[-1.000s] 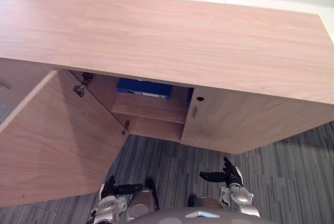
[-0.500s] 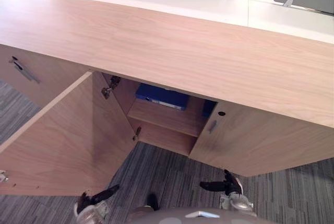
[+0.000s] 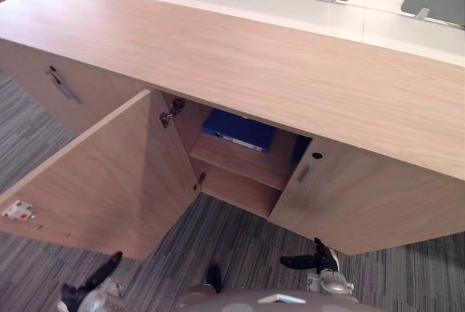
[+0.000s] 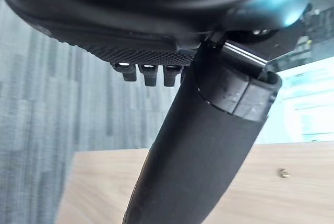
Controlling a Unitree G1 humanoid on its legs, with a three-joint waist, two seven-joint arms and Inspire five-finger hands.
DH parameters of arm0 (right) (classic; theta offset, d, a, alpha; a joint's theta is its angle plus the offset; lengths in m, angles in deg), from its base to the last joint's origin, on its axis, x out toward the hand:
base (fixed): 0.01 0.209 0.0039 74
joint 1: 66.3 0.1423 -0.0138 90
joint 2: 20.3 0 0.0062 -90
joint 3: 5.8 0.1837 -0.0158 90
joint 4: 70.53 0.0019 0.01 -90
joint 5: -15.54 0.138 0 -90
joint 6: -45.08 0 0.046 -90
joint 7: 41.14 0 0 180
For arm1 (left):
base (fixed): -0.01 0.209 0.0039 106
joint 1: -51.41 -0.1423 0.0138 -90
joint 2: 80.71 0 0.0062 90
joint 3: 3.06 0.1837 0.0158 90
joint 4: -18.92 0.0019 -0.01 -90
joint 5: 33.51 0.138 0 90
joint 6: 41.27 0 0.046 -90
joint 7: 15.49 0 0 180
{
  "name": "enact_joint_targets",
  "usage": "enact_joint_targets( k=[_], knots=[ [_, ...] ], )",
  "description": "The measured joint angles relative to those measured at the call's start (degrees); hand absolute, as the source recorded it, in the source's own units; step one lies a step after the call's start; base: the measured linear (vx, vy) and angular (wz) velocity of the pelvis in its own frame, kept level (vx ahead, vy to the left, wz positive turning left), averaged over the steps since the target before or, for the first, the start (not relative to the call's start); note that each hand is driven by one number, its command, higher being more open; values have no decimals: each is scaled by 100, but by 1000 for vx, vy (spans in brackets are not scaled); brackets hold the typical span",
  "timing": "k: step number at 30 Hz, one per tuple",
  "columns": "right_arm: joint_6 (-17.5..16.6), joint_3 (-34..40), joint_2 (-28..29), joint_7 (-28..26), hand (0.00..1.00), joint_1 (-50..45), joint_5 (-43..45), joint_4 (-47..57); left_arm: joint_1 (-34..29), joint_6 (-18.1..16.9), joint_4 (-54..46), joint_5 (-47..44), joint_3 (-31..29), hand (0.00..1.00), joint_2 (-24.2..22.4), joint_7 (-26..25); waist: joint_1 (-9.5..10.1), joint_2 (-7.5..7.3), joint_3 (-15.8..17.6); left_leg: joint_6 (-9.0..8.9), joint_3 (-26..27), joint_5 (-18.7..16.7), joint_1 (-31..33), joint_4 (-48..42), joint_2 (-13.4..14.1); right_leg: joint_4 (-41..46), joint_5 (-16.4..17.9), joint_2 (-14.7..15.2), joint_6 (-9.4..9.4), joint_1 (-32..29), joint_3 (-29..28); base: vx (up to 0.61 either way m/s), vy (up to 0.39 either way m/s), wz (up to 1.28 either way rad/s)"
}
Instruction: Walk over to the cabinet, pick up the folder, carry it to the office cabinet, place the folder inside the office cabinet, then close the office cabinet door
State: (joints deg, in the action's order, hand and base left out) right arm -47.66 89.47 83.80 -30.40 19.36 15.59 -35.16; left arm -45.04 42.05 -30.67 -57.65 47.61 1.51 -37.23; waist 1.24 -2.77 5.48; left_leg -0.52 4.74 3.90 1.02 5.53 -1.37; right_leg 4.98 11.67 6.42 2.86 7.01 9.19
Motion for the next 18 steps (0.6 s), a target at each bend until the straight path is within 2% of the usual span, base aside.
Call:
enact_joint_targets(
  k=[3,8,10,11,12,13,14,15,18],
  knots=[
    [3,6,-60,7,100,11,-3,1,20,-164,-552,29,455,100,-3,-29,11,-32,48,27,-130,49,45,-1,-66,-3,98,47,4,8,126,-29,-3,25],
    [16,2,-51,-3,100,45,-9,0,22,-187,-998,462,982,100,-19,-113,62,-153,93,111,-297,60,140,-40,-143,46,28,41,163,5,158,101,-10,19],
    [21,-2,-46,-9,100,37,-19,-3,-125,-186,-1211,514,1197,100,38,-97,69,-127,96,135,-434,52,93,-45,110,494,-149,-159,123,-157,17,124,-17,28],
    [20,-4,-45,-11,100,68,-25,-4,-156,-186,-1260,561,1207,100,36,-93,110,-17,132,137,-472,51,82,-46,247,694,-176,-230,44,-299,-85,117,-10,15],
    [7,-30,-43,-17,100,113,-58,29,-184,-182,-1324,681,1195,100,41,-110,137,24,130,134,-538,51,52,-46,415,300,-56,-366,-89,-320,-181,52,1,9],
    [-1,-36,-43,-17,100,122,-79,38,-195,-183,-1330,696,1195,100,52,-120,149,-5,119,120,-541,42,31,-46,409,39,-108,-349,-98,-311,-180,2,-15,16],
    [-6,-36,-43,-16,100,135,-149,57,-231,-178,-1333,724,1197,100,72,-120,154,-91,83,52,-546,-3,-22,-45,339,-191,-567,-217,-70,-378,-212,-49,-60,25],
    [-10,-24,-70,-12,100,127,-225,51,-250,-130,-1326,800,1230,100,50,-111,139,-125,28,-3,-610,-40,-67,-44,301,-91,-498,-138,58,-380,-278,-37,-69,17],
    [-31,-30,-122,-16,100,145,-228,98,-435,-119,-1333,857,1343,100,8,-110,181,-46,9,-39,-559,-32,-61,-41,351,-121,-478,-204,24,-401,-327,-26,-73,-7]
  ],
)
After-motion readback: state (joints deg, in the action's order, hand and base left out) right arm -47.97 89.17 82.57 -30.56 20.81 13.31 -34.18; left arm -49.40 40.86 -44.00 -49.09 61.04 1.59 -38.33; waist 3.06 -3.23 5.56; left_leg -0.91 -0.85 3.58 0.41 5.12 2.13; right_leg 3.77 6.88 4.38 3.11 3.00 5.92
